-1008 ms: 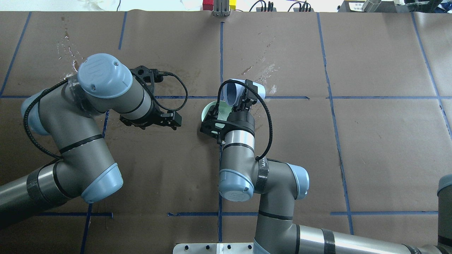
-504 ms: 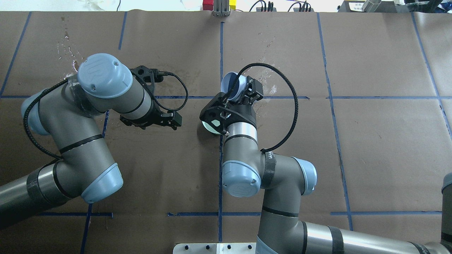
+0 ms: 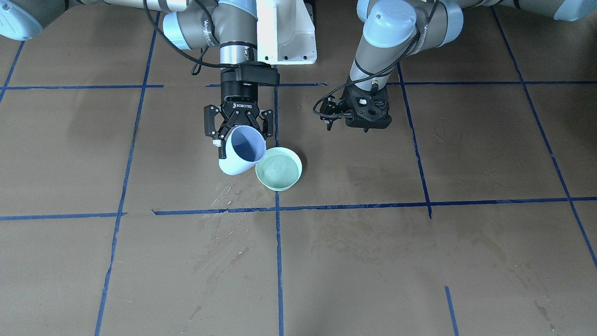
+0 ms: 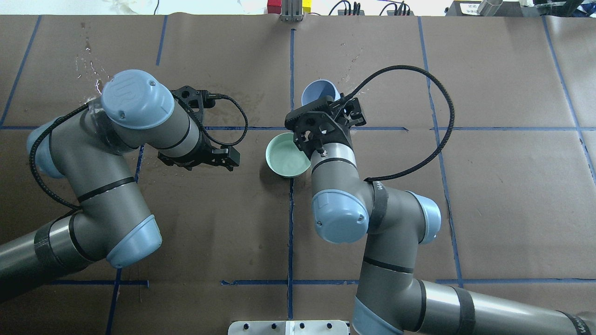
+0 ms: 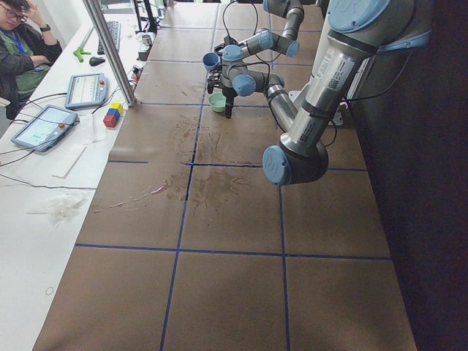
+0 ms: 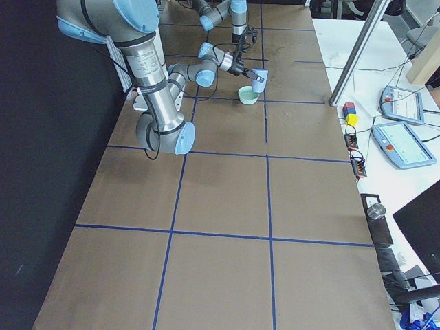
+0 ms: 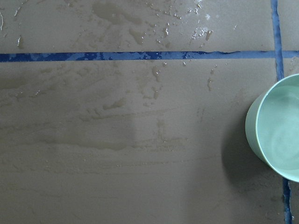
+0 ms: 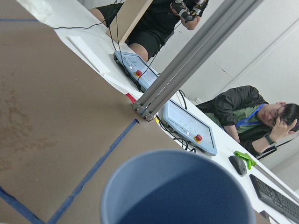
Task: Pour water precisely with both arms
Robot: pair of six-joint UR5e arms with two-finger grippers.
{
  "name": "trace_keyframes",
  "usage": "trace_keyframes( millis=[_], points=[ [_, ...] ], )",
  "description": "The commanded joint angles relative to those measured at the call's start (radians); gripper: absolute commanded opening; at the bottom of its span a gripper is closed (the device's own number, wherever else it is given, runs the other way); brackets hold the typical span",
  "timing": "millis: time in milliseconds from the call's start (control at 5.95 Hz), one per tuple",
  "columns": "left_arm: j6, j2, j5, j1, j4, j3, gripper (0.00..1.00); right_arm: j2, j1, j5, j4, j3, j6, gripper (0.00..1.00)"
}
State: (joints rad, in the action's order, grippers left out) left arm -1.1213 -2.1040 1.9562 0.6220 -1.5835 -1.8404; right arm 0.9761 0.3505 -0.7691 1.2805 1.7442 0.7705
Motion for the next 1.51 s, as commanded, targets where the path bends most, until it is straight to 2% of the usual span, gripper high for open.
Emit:
trace_keyframes(
  millis=[0, 168, 504, 672, 840, 1008, 1344],
  points=[
    [0.000, 0.001, 0.000, -0.001, 0.000, 0.000, 1.00, 0.074, 0.078, -0.167, -0.049, 0.063, 0.204, 0.00],
    [0.001, 0.001, 0.000, -0.001, 0.000, 0.001, 1.00, 0.172, 0.125, -0.237, -0.053, 0.130, 0.255, 0.00],
    [0.002, 0.001, 0.000, -0.001, 0.000, 0.001, 1.00, 0.414, 0.172, -0.240, -0.094, 0.243, 0.259, 0.00],
    [0.002, -0.001, 0.000, -0.001, 0.000, 0.001, 1.00, 0.550, 0.197, -0.239, -0.272, 0.239, 0.257, 0.00],
    [0.000, -0.001, 0.000, -0.001, 0.000, 0.001, 1.00, 0.660, 0.211, -0.240, -0.420, 0.218, 0.248, 0.00],
    [0.000, -0.001, 0.000, -0.001, 0.000, 0.000, 1.00, 0.721, 0.211, -0.233, -0.566, 0.154, 0.257, 0.00],
    [0.000, -0.002, 0.000, -0.002, 0.000, 0.000, 1.00, 0.750, 0.211, -0.194, -0.857, -0.065, 0.259, 0.00]
  ],
)
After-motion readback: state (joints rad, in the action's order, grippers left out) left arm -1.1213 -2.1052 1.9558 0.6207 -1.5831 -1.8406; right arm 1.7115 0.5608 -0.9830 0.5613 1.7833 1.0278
